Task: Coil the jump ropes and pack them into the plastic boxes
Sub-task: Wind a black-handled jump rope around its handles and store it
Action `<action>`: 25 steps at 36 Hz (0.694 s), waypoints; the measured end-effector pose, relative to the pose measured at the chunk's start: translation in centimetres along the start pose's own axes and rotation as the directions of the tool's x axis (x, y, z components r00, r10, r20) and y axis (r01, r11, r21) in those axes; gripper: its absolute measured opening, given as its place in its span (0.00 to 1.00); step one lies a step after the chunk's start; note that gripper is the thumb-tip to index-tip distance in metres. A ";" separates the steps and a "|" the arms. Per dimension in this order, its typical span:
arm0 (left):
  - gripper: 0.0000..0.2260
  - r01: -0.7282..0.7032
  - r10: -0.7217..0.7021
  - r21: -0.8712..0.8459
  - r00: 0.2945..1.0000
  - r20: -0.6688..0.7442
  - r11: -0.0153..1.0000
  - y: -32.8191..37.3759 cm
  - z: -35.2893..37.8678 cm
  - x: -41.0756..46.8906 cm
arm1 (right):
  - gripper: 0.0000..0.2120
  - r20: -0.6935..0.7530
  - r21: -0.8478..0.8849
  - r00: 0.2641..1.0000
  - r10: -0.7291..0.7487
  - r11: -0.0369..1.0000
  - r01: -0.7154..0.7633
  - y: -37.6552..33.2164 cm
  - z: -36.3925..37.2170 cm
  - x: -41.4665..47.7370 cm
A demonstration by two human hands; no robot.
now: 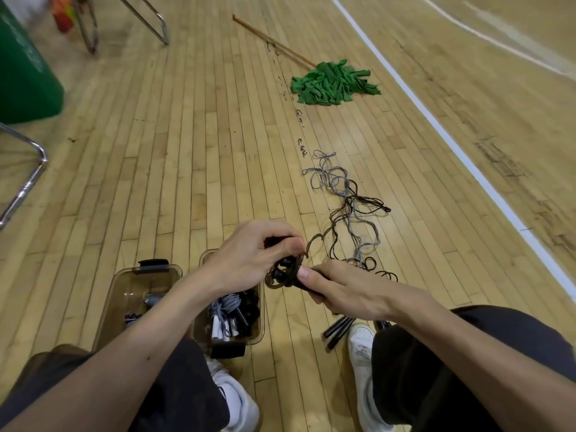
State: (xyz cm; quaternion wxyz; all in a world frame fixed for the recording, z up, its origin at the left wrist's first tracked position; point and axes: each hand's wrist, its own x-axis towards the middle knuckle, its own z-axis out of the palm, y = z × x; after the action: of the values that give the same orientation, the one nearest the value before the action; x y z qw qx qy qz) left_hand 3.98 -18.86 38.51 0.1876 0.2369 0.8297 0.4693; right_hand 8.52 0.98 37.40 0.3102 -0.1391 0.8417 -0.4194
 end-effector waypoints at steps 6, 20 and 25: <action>0.08 0.037 -0.034 -0.051 0.998 0.057 0.998 0.0 0.5 0.6 | 0.30 -0.024 -0.089 0.999 -0.031 0.996 0.029 -0.1 0.2 -0.8; 0.12 0.186 -0.163 -0.469 0.983 0.089 0.863 1.2 0.3 0.5 | 0.16 -0.049 0.027 0.993 -0.107 0.994 0.109 -1.1 0.2 -0.9; 0.13 0.208 -0.198 -0.570 0.977 0.080 0.795 1.0 0.5 1.0 | 0.13 -0.107 0.220 0.988 -0.107 0.967 0.129 -1.7 0.0 -0.8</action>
State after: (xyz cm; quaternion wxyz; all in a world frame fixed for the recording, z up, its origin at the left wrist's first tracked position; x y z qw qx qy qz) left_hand 3.66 -17.53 39.09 0.3063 0.0828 0.6684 0.6727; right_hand 9.09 0.35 39.05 0.2583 -0.1327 0.7924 -0.5365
